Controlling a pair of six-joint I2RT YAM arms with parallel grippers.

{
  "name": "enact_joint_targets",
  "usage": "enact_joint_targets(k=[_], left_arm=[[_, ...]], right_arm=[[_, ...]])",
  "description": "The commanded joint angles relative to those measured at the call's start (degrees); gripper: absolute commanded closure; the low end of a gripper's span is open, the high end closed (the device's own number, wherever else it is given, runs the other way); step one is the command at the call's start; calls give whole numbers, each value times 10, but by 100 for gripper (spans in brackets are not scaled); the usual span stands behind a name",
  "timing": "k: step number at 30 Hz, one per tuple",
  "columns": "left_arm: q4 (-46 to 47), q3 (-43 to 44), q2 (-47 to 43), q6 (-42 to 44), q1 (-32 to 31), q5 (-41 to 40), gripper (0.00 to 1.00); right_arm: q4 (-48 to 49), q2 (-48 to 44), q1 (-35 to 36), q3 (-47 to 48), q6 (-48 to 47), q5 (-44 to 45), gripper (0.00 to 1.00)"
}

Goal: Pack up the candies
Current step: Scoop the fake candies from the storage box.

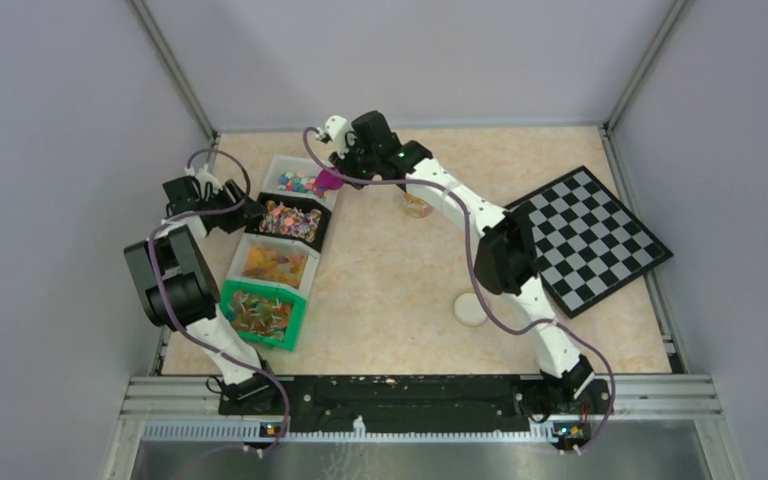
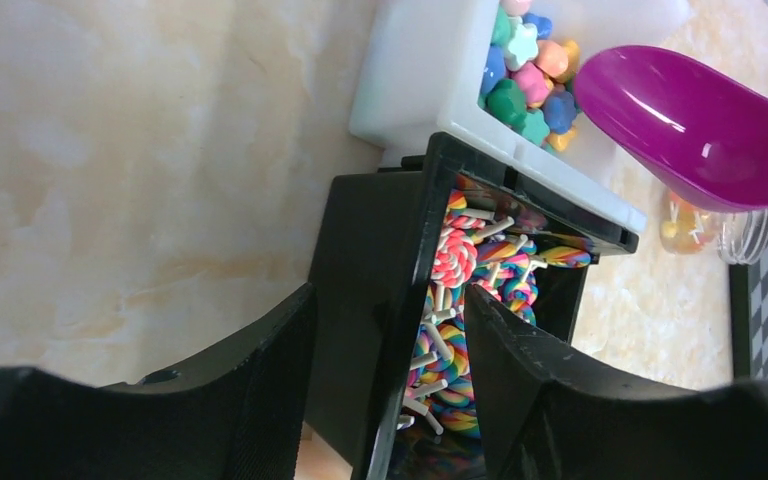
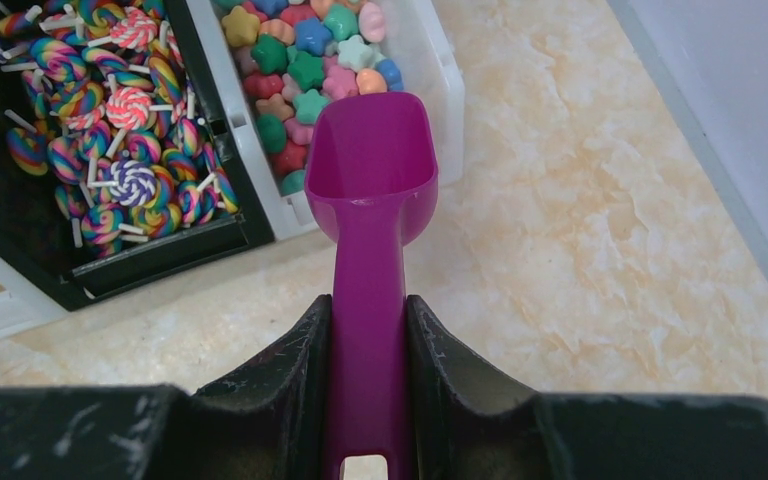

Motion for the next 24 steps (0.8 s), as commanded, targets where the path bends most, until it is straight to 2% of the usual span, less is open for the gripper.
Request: enact_joint_targets(k=[1, 4, 8, 16, 24], left_arm=[[38, 21, 4, 4, 5, 57, 40], [36, 18, -1, 21, 8, 49, 42], [35, 16, 2, 33, 8, 54, 56], [47, 3, -11, 53, 4, 80, 75], [48, -4, -14, 74, 1, 101, 90]], right_arm=[[-23, 35, 4, 71, -13, 5, 100], [-23, 45, 6, 77, -14, 0, 100], [-17, 55, 7, 79, -12, -6, 100], [-16, 93, 11, 123, -9, -15, 100], [-82, 35, 15, 97, -70, 10, 100]])
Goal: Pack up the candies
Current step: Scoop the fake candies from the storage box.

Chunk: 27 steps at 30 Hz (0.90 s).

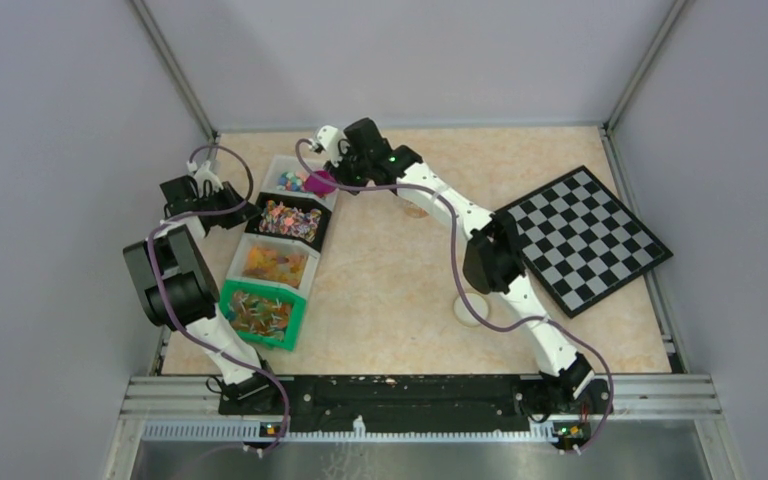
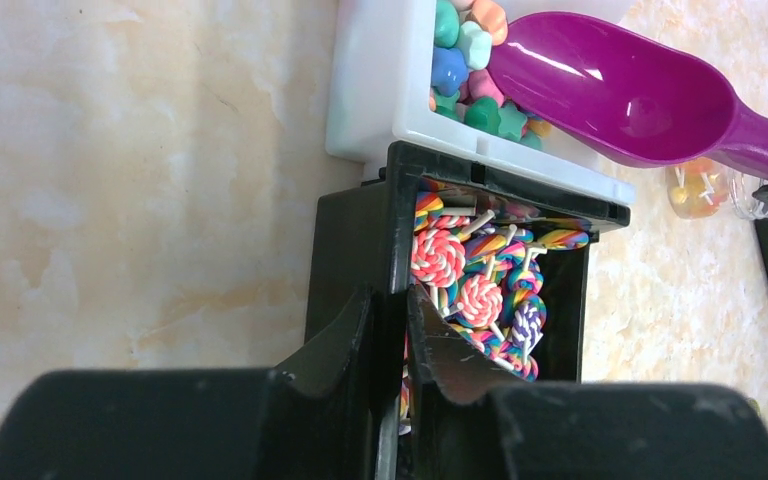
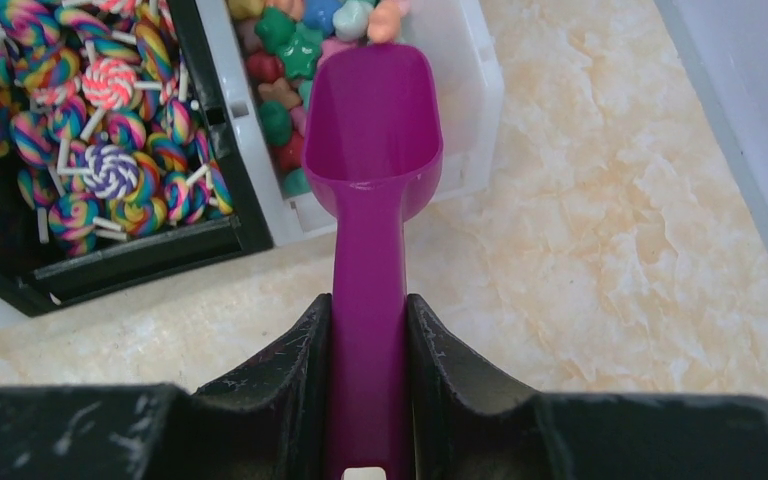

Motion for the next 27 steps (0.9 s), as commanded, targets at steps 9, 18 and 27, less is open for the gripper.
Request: enact_joint_targets(k=[9, 18, 27], left_arm=[[24, -6, -26, 30, -6, 66, 96], [4, -2, -20, 58, -18, 90, 100], [16, -16, -41, 93, -31, 116, 100]], right_arm=[[-79, -109, -6, 23, -40, -9, 100], [-75, -101, -17, 31, -24, -23, 100], [-127, -106, -20, 32, -20, -25, 100]])
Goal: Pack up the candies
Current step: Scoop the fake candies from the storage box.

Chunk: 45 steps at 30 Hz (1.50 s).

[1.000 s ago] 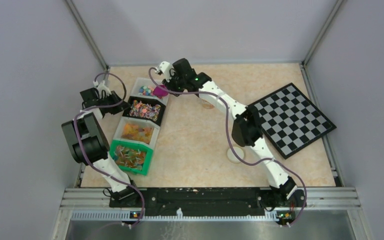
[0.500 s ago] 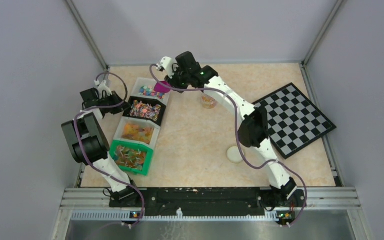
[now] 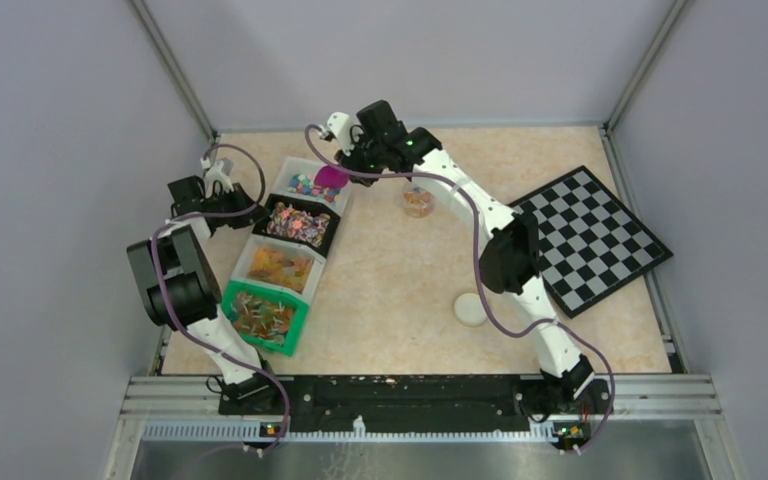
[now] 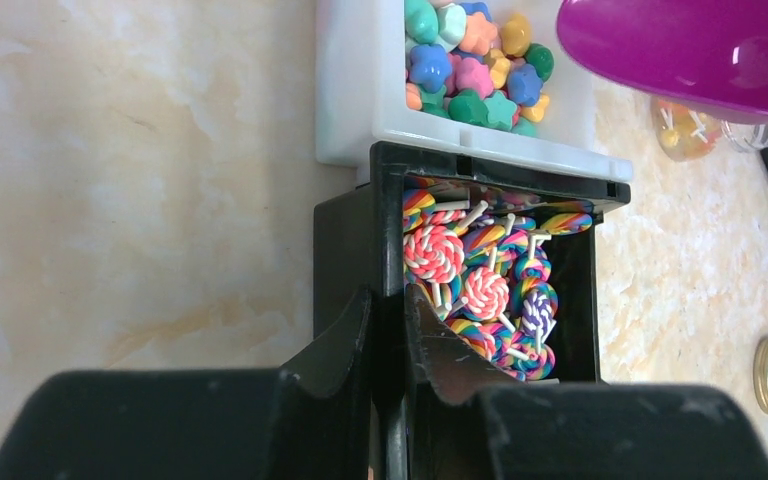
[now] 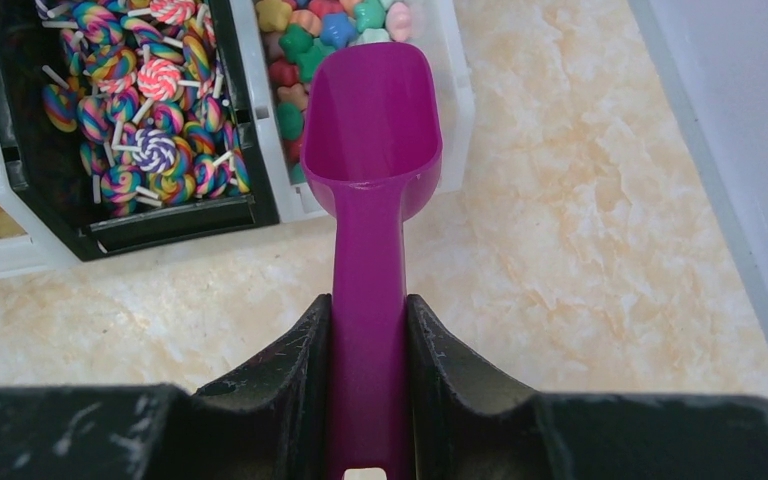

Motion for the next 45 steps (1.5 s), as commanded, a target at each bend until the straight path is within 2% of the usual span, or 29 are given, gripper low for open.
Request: enact_joint_targets(k=[1, 14, 26, 39, 45], left_arm=[[12, -5, -37, 23, -14, 71, 100], [10, -6, -43, 30, -18, 69, 100], [4, -5, -52, 37, -23, 68, 100], [17, -13, -60, 30, -31, 84, 100], [19, -16, -61, 34, -38, 86, 100]], right_arm=[[-33, -36, -4, 26, 10, -11, 100], [-83, -22, -4, 47, 5, 44, 100], [-86, 13, -4, 55, -12, 33, 100], [-18, 67, -3, 67, 23, 12, 100], [60, 87, -9, 61, 66, -7, 100]])
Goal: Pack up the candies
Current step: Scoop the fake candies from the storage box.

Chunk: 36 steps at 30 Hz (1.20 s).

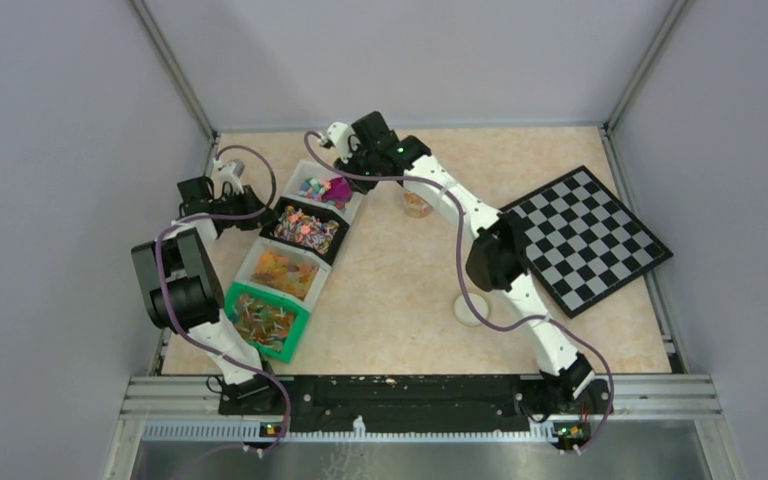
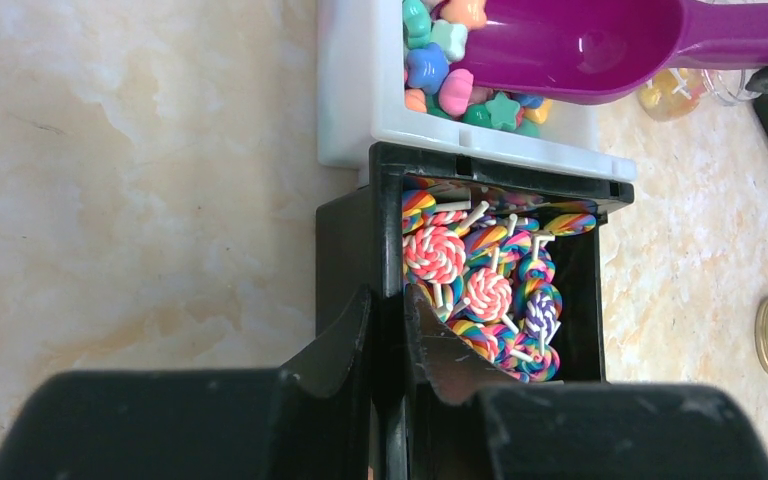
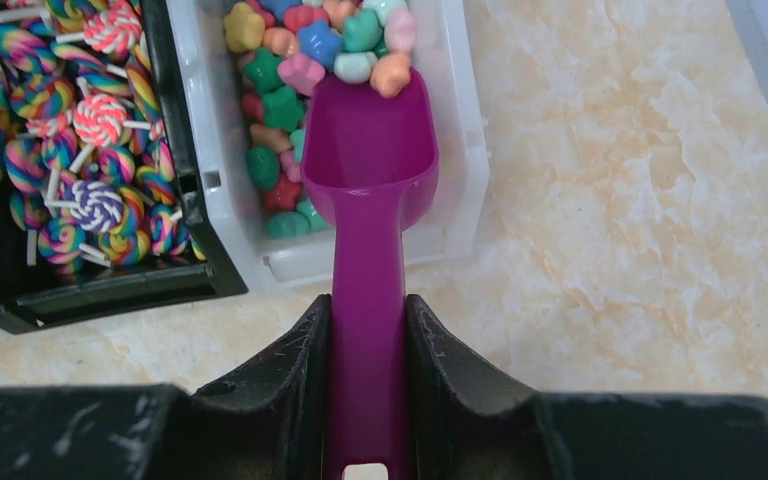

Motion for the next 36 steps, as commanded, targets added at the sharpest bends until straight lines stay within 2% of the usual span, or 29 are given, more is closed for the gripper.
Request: enact_joint_targets(k=[1, 7, 12, 20, 36], left_arm=[[28, 2, -43, 6, -11, 73, 100], [27, 3, -43, 6, -13, 65, 100], [31, 2, -44, -14, -12, 33, 100], [29, 3, -50, -28, -10, -18, 100], [32, -1, -65, -45, 13, -64, 100]], right_arm=[[90, 22, -9, 20, 43, -32, 100], [146, 20, -16, -17, 69, -68, 100], [254, -18, -27, -149, 82, -114, 100], [339, -40, -41, -234, 104, -145, 100], [380, -79, -47, -276, 98, -177, 100]])
